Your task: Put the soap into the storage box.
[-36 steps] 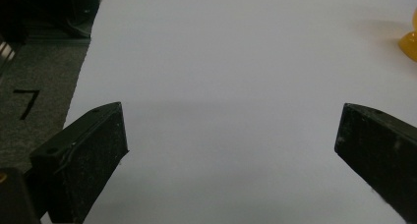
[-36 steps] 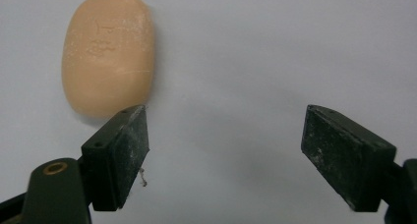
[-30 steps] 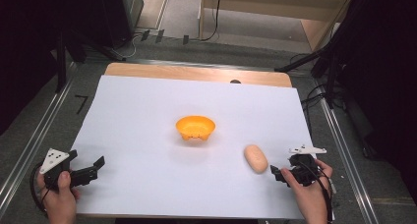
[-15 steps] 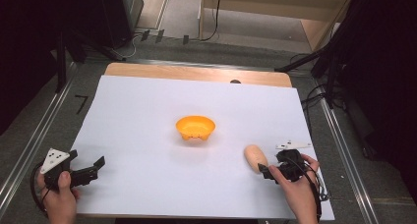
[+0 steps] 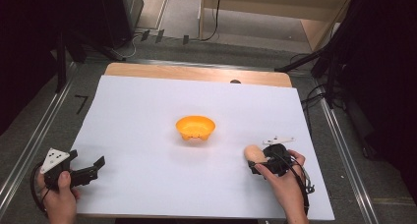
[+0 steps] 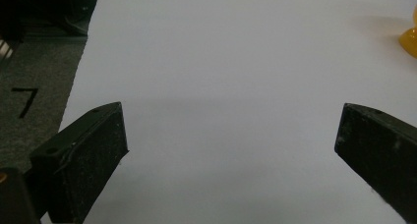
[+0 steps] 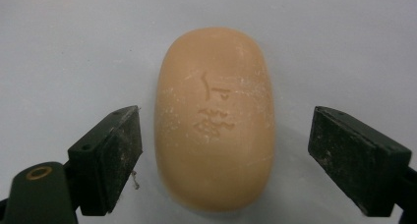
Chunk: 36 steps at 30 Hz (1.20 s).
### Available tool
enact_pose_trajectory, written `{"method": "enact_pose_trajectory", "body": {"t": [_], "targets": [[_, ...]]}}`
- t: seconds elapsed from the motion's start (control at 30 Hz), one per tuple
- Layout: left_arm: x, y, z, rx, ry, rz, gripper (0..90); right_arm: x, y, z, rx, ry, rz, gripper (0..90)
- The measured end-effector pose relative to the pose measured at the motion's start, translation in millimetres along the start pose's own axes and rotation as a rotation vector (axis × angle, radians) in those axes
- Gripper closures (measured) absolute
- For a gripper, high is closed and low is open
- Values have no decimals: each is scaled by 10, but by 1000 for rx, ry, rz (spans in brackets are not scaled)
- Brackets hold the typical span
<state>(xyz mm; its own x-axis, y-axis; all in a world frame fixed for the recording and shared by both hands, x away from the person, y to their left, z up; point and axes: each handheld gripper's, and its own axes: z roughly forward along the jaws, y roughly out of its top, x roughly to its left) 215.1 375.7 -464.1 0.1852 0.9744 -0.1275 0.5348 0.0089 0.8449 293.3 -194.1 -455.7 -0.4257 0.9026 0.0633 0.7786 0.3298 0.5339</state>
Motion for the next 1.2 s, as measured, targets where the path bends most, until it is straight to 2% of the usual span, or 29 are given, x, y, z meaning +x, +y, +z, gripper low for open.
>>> {"method": "enact_pose_trajectory", "body": {"t": [0.3,0.4,0.53,0.67,0.87,1.2], "targets": [[0,0,1,1,-1,-1,0,84,57,107,19,-56,-14,254],[-1,0,1,1,-1,-1,0,92,58,129,21,-44,-18,313],[-1,1,2,2,-1,-1,0,85,51,137,15,-31,-3,324],[-1,1,2,2,-1,-1,0,66,47,136,14,-20,-9,328],[-1,1,2,2,-2,0,0,26,65,137,22,8,-49,331],[-2,2,3,5,-2,2,0,-7,154,114,1,33,-168,331]]}}
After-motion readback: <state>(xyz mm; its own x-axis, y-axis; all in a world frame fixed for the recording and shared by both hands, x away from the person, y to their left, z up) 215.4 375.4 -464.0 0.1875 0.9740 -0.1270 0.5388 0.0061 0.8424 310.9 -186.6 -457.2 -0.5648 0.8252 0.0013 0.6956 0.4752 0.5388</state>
